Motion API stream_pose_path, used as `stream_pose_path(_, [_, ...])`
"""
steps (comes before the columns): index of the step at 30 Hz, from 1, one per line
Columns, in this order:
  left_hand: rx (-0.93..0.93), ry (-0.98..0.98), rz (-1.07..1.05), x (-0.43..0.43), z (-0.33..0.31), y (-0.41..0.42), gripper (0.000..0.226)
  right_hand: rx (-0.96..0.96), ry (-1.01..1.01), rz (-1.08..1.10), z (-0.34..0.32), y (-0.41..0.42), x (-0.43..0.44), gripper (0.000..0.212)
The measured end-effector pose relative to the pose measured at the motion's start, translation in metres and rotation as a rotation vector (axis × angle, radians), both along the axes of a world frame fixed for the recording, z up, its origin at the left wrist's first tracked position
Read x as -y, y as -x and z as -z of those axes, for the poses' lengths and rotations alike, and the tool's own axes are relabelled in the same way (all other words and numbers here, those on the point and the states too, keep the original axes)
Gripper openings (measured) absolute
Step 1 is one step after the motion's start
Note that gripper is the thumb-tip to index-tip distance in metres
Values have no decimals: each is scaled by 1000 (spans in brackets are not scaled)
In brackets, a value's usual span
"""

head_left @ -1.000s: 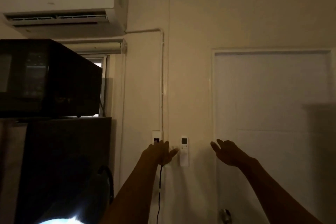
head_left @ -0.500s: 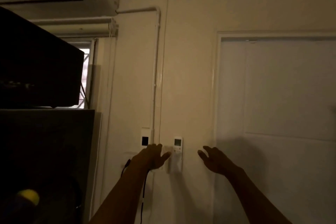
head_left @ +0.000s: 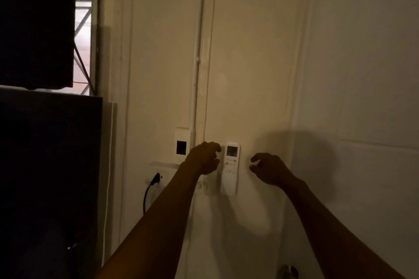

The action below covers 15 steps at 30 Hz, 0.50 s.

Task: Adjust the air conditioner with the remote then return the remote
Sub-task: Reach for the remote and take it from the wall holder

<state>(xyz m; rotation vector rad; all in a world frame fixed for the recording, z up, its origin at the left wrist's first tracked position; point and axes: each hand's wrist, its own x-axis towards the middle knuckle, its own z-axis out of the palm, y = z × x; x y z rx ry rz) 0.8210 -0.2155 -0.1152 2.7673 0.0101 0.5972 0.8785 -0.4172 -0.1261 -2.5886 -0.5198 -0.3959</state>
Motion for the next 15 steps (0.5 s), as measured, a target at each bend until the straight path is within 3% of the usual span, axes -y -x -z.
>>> stream_pose_path(5, [-25,11,25,-6,16,-35,28,21,-56,-19,14,-29,-21,30])
stream_pose_path(15, [-26,130,117,-6,24,-68,37,162,-148,-78,29,-53,-42,16])
